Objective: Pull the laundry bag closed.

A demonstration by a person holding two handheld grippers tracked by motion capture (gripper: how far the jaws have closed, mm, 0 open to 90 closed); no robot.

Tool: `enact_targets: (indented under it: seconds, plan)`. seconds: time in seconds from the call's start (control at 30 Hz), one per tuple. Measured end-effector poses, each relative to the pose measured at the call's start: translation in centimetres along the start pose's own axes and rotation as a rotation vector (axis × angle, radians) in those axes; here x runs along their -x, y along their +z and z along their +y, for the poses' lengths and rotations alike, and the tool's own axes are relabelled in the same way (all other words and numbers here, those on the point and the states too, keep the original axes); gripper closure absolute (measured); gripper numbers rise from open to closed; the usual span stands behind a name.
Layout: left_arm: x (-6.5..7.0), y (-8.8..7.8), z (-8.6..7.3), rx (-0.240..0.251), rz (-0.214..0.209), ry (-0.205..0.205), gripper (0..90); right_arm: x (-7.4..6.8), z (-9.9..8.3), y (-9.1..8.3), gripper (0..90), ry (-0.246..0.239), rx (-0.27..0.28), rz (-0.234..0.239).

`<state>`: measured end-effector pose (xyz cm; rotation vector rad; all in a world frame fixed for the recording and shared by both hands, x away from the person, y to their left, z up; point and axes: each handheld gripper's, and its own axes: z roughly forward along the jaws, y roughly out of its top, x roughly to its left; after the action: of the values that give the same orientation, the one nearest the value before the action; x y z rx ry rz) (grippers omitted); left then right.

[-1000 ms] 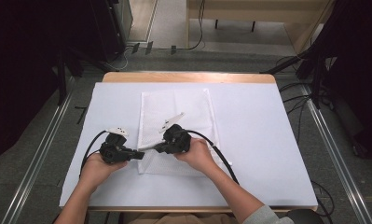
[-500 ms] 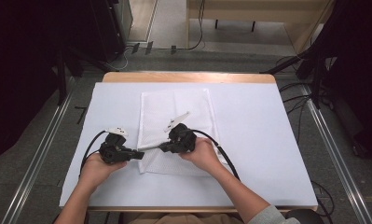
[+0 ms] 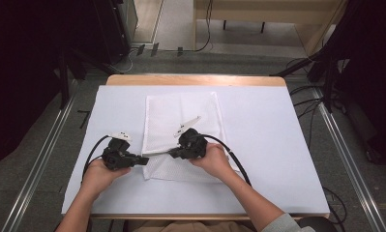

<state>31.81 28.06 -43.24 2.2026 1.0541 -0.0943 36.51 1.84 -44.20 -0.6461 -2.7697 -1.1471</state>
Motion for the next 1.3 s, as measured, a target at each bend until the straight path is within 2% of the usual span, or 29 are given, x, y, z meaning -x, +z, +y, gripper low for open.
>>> enact_targets:
  seconds: [0.13, 0.27, 0.53, 0.83, 0.97, 1.03, 1.17, 1.3]
  plan:
    - [0.0, -0.1, -0.1, -0.004, 0.001, -0.001, 88.2, 0.2, -0.5, -0.3, 87.9, -0.005, -0.004, -0.002]
    - [0.0, -0.1, 0.0, 0.005, -0.002, -0.001, 88.1, 0.6, -1.2, -0.6, 87.9, 0.027, 0.006, 0.003]
    - [-0.2, -0.2, -0.1, 0.0, -0.006, -0.002, 88.1, 0.4, -1.2, -0.9, 87.9, 0.007, 0.005, -0.001]
    - [-0.2, -0.3, -0.2, 0.002, -0.012, -0.006, 88.1, 0.5, -1.4, -1.3, 87.9, 0.015, 0.004, -0.005]
    - [-0.2, -0.2, -0.1, -0.003, -0.016, -0.003, 88.0, 0.6, -1.1, -1.6, 87.9, 0.002, -0.026, -0.001]
    - [-0.1, -0.2, -0.1, -0.005, -0.019, 0.0, 88.0, 0.4, -1.3, -1.6, 87.9, 0.004, -0.046, 0.016]
    - [-0.2, -0.1, -0.2, -0.006, -0.02, -0.003, 88.0, 0.1, -2.0, -2.0, 87.9, -0.008, -0.023, 0.024]
    - [-0.2, -0.2, -0.2, -0.008, -0.019, -0.006, 88.0, 0.3, -2.6, -2.2, 87.9, 0.022, -0.003, 0.008]
